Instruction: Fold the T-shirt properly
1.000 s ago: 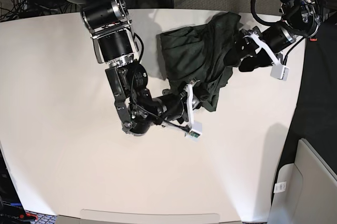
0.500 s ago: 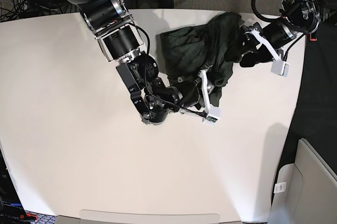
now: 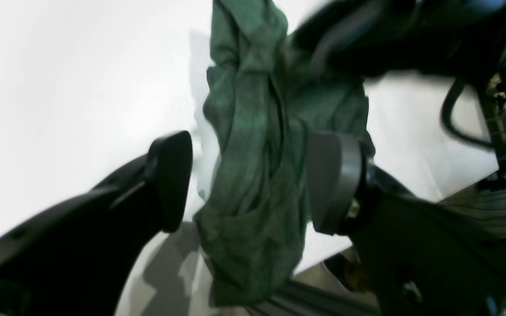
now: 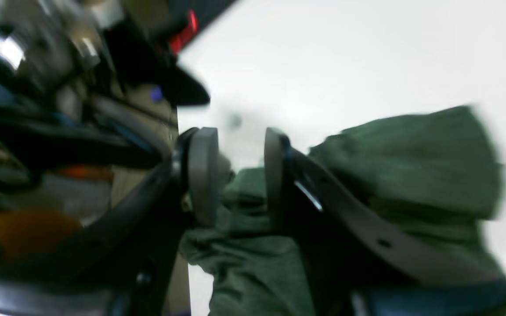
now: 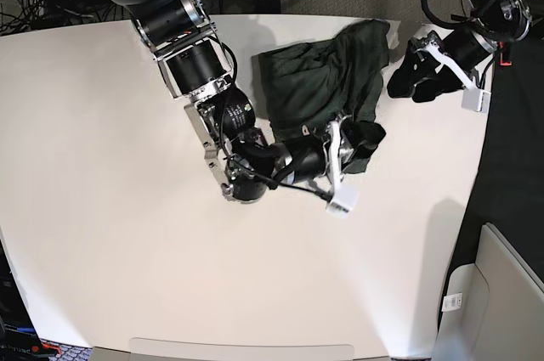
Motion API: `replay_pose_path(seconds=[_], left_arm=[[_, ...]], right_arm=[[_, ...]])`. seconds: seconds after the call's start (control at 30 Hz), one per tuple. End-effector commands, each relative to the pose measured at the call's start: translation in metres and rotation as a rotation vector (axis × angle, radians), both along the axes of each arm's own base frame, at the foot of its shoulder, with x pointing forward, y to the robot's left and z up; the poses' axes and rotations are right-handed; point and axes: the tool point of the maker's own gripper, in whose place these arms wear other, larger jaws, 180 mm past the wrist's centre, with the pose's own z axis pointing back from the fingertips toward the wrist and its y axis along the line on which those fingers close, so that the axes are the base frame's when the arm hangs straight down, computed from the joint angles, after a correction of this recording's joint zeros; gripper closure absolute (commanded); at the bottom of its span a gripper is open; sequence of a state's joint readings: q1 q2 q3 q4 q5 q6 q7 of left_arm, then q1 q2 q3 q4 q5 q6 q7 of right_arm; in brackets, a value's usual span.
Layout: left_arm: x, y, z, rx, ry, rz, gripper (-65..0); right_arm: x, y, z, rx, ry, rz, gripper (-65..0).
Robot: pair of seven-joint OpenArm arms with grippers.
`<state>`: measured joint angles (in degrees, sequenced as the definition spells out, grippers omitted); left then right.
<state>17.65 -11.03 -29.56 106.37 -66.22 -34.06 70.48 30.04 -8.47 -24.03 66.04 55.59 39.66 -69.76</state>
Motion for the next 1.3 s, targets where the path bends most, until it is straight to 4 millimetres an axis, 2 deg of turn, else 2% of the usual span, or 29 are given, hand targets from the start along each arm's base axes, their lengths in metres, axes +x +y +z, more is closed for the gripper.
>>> replay_pose_path(seconds=[0.0, 0.03, 0.13, 0.23, 0.4, 0.63, 0.8, 1.03, 1.17, 1.27], left_arm=[[0.006, -0.008, 0.013, -0.007, -0.05, -0.034, -39.6], [0.007, -0.016, 0.013, -0.015, -0.049, -0.058, -39.6], [0.026, -0.035, 0.021, -0.033, -0.09, -0.114, -40.0], [0.041, -0.041, 0.024, -0.059, -0.113, -0.126, -40.0], [0.075, -0.033, 0.017, -0.123, -0.102, -0.09, -40.0], [0.093, -0.021, 0.006, -0.159, -0.069, -0.06, -40.0], [0.098, -0.02, -0.002, -0.191, -0.05, -0.043, -40.1], [0.102, -0.011, -0.018, -0.172, -0.031, 0.013, -40.2], [0.101, -0.027, -0.021, -0.169, -0.019, -0.032, -41.2], [0.101, -0.031, -0.021, -0.171, -0.018, -0.041, -41.2]], right_arm=[[0.015, 0.004, 0.032, 0.085, -0.05, -0.024, -16.1], [0.021, 0.0, 0.037, 0.101, -0.057, -0.046, -16.1], [0.039, -0.033, 0.037, 0.072, -0.102, -0.107, -16.1], [0.047, -0.066, 0.03, 0.025, -0.134, -0.151, -16.1], [0.043, -0.107, 0.007, -0.005, -0.07, -0.225, -16.1], [0.039, -0.156, -0.001, 0.016, -0.032, -0.325, -16.1], [0.037, -0.171, -0.002, -0.008, -0.052, -0.342, -16.1], [0.037, -0.172, 0.0, 0.013, -0.043, -0.352, -16.1], [0.037, -0.171, 0.002, 0.029, -0.038, -0.351, -16.1], [0.037, -0.17, 0.002, 0.03, -0.038, -0.351, -16.1]])
